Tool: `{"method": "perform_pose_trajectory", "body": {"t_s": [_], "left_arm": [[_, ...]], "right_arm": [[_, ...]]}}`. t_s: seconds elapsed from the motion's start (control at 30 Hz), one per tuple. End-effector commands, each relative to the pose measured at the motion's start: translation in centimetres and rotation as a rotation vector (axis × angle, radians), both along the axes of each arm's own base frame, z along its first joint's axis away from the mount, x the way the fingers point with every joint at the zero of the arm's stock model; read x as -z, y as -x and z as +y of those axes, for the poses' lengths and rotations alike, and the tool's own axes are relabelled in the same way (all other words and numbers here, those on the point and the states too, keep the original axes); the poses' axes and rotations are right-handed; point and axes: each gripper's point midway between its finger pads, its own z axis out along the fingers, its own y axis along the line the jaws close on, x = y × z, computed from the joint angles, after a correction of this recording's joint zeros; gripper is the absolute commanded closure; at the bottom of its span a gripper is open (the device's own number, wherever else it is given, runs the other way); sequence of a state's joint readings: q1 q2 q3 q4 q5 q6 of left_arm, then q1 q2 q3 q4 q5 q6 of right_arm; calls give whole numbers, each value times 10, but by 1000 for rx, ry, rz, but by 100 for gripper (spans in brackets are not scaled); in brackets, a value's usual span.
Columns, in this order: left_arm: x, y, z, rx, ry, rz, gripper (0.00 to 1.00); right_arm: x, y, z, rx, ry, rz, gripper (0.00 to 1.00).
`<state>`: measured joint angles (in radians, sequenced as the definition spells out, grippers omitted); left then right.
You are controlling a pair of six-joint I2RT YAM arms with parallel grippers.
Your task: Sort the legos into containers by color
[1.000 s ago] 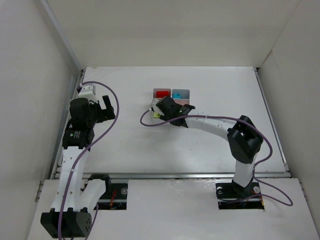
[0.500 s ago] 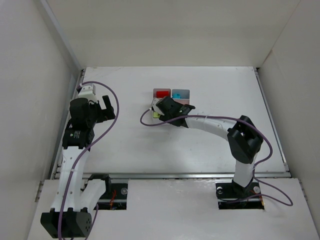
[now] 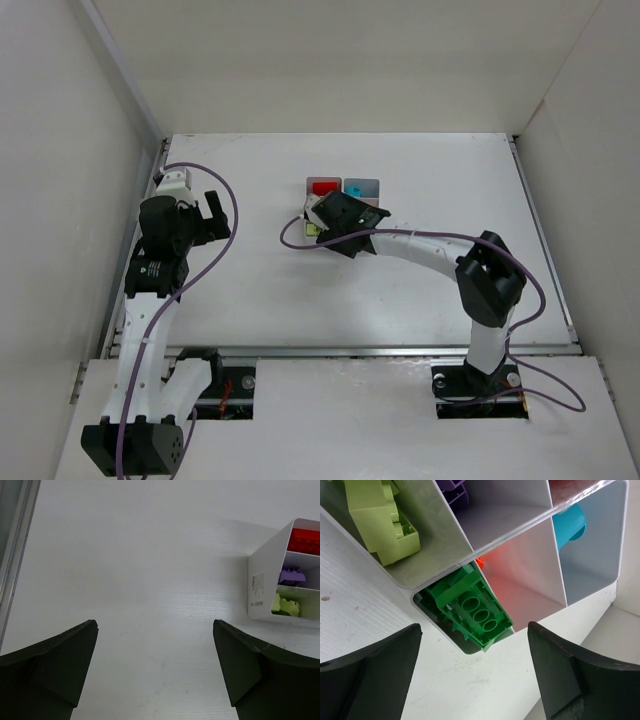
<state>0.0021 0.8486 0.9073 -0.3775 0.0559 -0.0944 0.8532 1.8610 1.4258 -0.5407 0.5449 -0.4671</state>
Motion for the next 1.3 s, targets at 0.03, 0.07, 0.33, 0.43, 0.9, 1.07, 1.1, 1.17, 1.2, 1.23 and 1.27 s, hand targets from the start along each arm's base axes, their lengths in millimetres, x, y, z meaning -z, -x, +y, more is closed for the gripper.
{"method": "perform_pose_trajectory", "body": {"t_s": [0.03, 0.07, 0.33, 0.43, 0.9, 1.07, 1.1, 1.17, 1.2, 1.23, 1.27], "left_arm": [[-8, -4, 1, -2, 4, -44, 0], [-8, -4, 1, -2, 4, -44, 0], [-8, -4, 2, -11, 0, -44, 0], [-10, -3, 2, -11, 0, -53, 0], [-3, 1, 30, -162, -29, -52, 0], [-4, 1, 31, -175, -25, -52, 0], [-1, 0, 31, -175, -26, -43, 0], [-1, 0, 31, -175, -26, -43, 0], [-1, 0, 31, -175, -26, -43, 0], [-1, 0, 31, -175, -26, -43, 0], [-1, 0, 34, -184, -26, -43, 0]], "right_arm": [[-34, -1, 13, 11, -113, -55, 0], [-40, -3, 15, 11, -130, -70, 0], [-155, -19, 11, 155, -518, -304, 0], [-211, -34, -51, 392, -786, -412, 0], [-195, 24, -369, 1458, -1098, -794, 0], [-213, 32, -368, 1414, -1174, -869, 0], [-209, 33, -368, 1419, -1168, -862, 0], [-212, 35, -369, 1419, -1169, -877, 0], [-212, 35, -369, 1419, -1169, -877, 0], [-212, 36, -371, 1424, -1164, -885, 0], [-213, 37, -372, 1430, -1158, -892, 0]]}}
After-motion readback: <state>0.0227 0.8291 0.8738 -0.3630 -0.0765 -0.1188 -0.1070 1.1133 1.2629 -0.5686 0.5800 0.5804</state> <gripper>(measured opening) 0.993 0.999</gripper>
